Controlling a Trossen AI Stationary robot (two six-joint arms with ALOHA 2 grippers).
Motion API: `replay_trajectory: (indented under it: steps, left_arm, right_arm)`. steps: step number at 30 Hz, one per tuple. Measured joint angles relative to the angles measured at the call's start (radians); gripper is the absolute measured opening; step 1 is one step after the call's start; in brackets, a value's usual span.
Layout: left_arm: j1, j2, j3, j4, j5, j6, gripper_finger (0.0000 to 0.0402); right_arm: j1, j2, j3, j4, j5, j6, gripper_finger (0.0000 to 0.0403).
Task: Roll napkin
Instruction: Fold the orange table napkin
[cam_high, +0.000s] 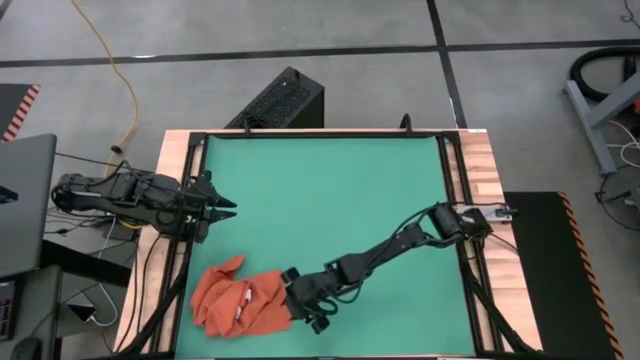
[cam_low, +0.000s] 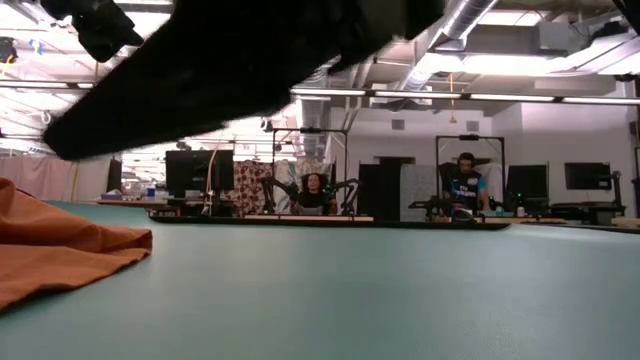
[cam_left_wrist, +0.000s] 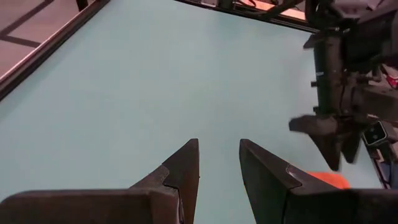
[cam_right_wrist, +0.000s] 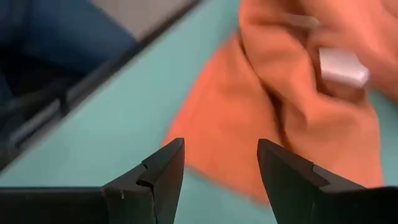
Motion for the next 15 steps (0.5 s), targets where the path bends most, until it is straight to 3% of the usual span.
replay_trajectory:
  steps: [5,15]
  left_arm:
    - [0.0,0.0,0.0,0.0,-0.027,0.0,0.0106]
    - [0.0,0.0,-0.001,0.0,-0.052,-0.001,0.0106]
  right_arm:
    - [-0.001,0.034,0.003,0.101,-0.056,0.0,0.0223]
    - [-0.033,0.104,0.0,0.137,-0.137,0.0,0.0223]
